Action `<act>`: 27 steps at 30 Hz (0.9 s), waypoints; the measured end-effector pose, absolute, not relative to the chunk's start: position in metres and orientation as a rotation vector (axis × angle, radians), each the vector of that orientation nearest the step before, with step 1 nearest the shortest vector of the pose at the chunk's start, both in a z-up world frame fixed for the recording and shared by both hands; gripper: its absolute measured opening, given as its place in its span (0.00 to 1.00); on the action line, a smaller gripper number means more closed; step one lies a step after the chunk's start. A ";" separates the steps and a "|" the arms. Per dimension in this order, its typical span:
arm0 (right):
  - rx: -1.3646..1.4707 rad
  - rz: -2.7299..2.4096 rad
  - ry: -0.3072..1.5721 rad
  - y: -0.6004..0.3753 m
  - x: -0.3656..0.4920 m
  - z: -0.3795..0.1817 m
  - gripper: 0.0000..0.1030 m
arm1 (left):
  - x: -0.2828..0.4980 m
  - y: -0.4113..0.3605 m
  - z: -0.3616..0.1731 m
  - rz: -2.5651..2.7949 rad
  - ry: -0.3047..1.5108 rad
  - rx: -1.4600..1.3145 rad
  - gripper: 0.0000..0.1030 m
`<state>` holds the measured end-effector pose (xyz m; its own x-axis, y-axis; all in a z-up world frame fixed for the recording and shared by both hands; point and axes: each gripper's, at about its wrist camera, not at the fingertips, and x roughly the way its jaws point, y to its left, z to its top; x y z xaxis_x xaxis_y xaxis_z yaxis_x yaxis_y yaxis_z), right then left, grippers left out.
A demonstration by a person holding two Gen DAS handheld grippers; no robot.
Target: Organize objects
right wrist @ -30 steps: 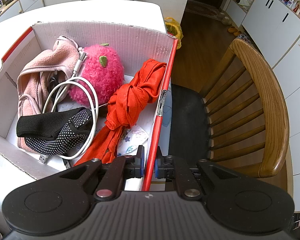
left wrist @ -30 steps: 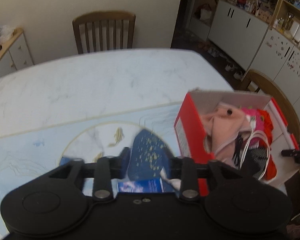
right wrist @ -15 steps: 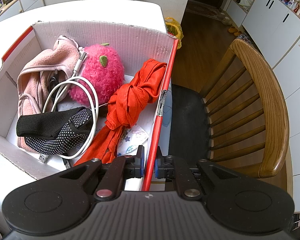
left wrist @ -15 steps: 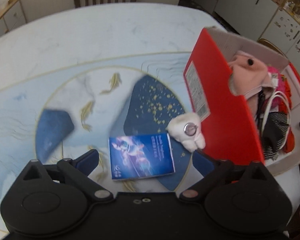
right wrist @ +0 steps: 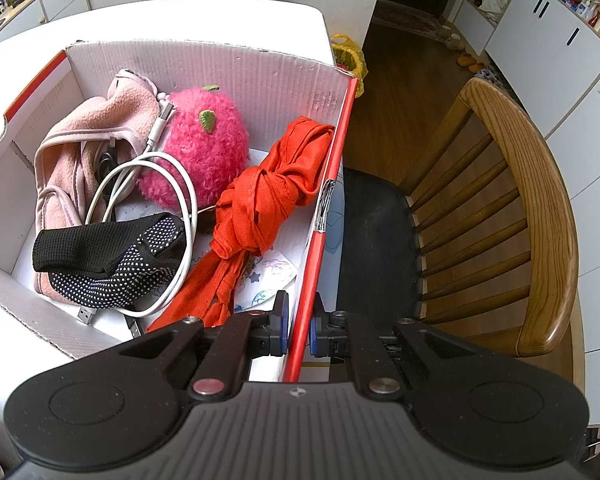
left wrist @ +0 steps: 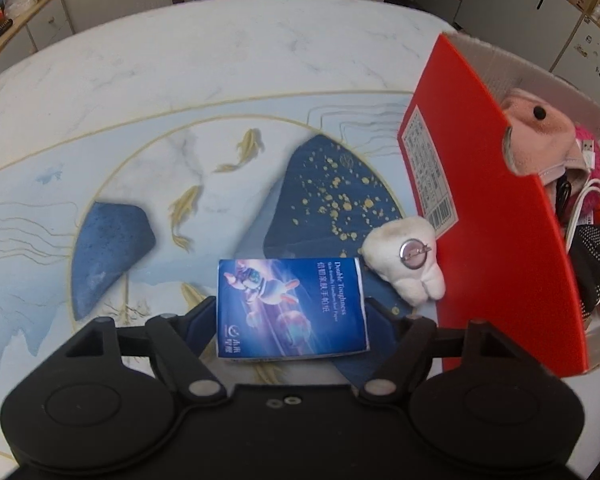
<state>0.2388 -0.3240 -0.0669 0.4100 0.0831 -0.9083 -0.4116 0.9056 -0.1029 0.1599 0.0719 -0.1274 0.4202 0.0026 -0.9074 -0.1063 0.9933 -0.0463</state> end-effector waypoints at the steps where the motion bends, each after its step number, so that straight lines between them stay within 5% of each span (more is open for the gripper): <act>1: -0.335 0.319 1.109 -0.324 0.239 -0.067 0.09 | 0.159 0.073 -0.123 0.069 1.128 -0.108 0.72; 17: -0.334 0.318 1.110 -0.324 0.239 -0.066 0.09 | 0.163 0.030 -0.020 -0.045 0.968 -0.105 0.72; 27: -0.334 0.318 1.110 -0.324 0.239 -0.067 0.09 | 0.181 -0.059 -0.016 -0.238 0.950 -0.021 0.72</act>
